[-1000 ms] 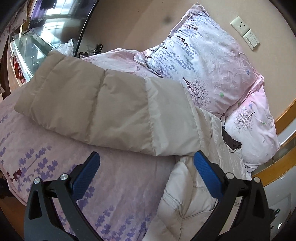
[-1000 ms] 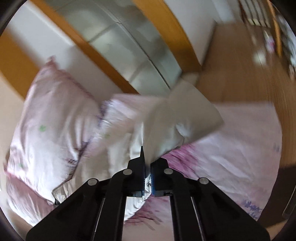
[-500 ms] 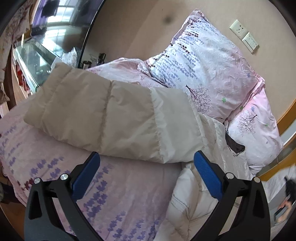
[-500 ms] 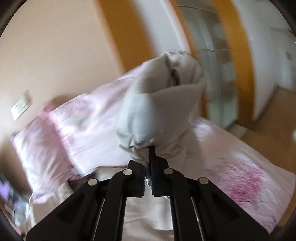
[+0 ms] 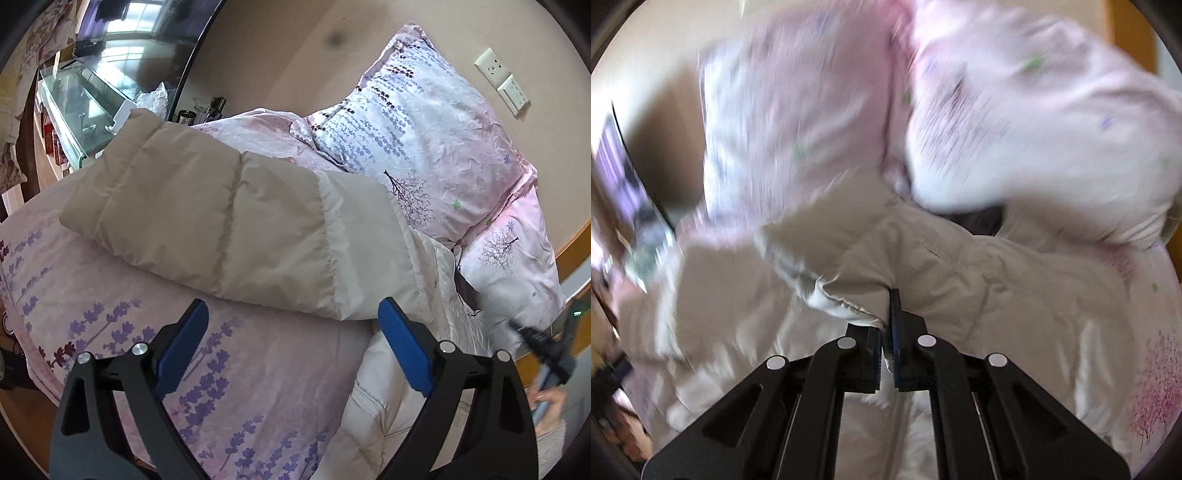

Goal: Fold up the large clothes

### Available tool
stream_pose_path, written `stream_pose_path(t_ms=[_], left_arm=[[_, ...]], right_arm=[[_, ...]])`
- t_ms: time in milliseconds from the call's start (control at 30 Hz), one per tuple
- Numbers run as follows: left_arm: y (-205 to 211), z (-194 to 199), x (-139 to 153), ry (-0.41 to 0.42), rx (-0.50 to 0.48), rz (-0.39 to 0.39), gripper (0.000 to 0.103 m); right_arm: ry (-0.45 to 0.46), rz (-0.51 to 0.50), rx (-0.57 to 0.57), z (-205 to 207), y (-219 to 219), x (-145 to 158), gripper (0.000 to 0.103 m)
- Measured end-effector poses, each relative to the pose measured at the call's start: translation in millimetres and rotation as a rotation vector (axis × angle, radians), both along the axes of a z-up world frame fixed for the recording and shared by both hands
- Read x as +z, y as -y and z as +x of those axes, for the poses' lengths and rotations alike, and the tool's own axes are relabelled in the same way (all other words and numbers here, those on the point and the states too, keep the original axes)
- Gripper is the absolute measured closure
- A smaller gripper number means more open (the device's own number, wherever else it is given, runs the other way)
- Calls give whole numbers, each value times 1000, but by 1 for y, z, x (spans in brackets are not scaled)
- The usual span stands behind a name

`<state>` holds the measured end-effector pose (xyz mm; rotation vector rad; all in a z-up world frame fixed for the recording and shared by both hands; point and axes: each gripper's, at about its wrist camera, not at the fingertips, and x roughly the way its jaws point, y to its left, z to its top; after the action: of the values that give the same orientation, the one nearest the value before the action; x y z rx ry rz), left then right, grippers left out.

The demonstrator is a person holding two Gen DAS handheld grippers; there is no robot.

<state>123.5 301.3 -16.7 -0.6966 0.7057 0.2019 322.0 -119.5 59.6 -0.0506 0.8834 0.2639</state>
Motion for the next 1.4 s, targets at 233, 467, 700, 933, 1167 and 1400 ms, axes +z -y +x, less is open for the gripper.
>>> stream_pose_path(t_ms=[233, 467, 700, 933, 1167, 1400], left_arm=[[0, 3, 0, -5, -7, -2, 12], [10, 7, 4, -8, -38, 29, 12], [4, 4, 3, -8, -27, 11, 12], [-2, 0, 4, -13, -8, 19, 12], [-12, -5, -3, -17, 14, -35, 12], [-26, -13, -11, 1, 55, -146, 20]], right_arm=[[-106, -52, 8, 2, -12, -29, 97], [-203, -299, 129, -4, -41, -49, 86], [-275, -329, 163, -14, -45, -42, 72], [-59, -472, 231, -46, -76, -31, 37], [-205, -35, 90, -3, -41, -26, 70], [-341, -114, 93, 15, -73, -68, 72]])
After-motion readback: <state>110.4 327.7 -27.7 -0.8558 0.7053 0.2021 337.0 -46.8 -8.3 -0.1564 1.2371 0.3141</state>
